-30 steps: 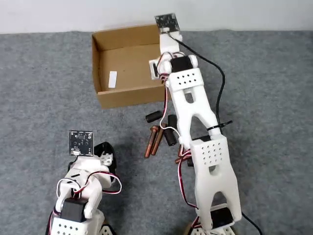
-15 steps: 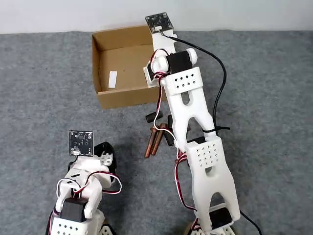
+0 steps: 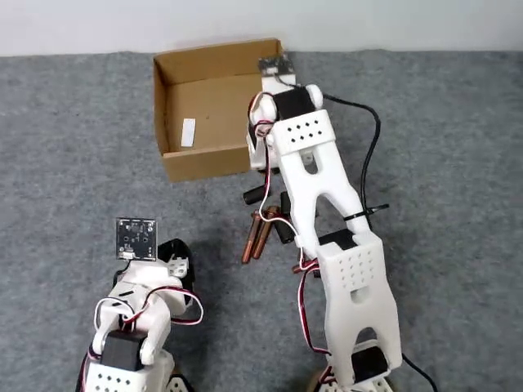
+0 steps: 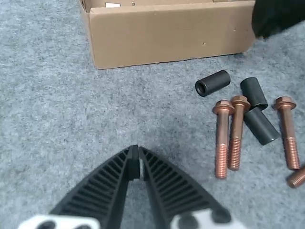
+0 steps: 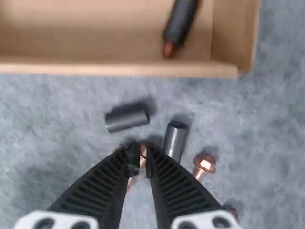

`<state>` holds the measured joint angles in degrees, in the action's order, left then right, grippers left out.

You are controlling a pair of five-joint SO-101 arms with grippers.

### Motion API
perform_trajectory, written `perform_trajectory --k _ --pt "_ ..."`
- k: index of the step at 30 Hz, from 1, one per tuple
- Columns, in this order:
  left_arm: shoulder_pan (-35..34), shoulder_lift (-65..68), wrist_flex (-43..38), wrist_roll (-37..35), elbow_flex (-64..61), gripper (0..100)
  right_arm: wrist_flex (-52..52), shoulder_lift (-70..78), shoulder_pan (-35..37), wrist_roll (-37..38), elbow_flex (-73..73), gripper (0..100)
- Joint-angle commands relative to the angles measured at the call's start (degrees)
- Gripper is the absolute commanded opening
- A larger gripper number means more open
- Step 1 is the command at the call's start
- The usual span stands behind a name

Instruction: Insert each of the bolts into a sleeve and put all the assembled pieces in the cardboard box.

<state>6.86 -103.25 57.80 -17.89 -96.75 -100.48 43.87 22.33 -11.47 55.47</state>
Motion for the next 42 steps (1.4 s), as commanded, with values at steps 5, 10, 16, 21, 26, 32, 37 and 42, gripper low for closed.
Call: perform_trajectory --k 5,10,16,21,26,32,37,42 --pt "-0.35 -0.09 0.44 0.18 0.22 0 -2.07 -0.40 -3.47 -0.79 -0.79 14.8" --pt "-0.35 -0.09 0.44 0.18 0.22 0 -1.89 3.65 -3.03 -0.88 -0.79 15.1" --pt "-0.35 -0.09 0.44 0.18 0.22 0 -1.89 7.69 -2.15 -1.85 -0.79 15.1" --pt "-0.35 -0.09 0.44 0.18 0.22 0 -1.89 10.42 -1.80 -2.11 -0.79 15.1" --pt "-0.35 -0.09 0.44 0.18 0.22 0 -1.71 13.41 -1.54 -2.11 -0.79 15.1" --pt "-0.35 -0.09 0.44 0.18 0.22 0 1.10 15.78 -1.71 -2.11 -0.70 0.9" --pt "-0.35 -0.09 0.44 0.18 0.22 0 -0.75 14.55 -1.54 -2.02 2.99 0.6" --pt "-0.35 -0.09 0.44 0.18 0.22 0 -2.51 8.75 -1.54 -1.76 8.79 0.8"
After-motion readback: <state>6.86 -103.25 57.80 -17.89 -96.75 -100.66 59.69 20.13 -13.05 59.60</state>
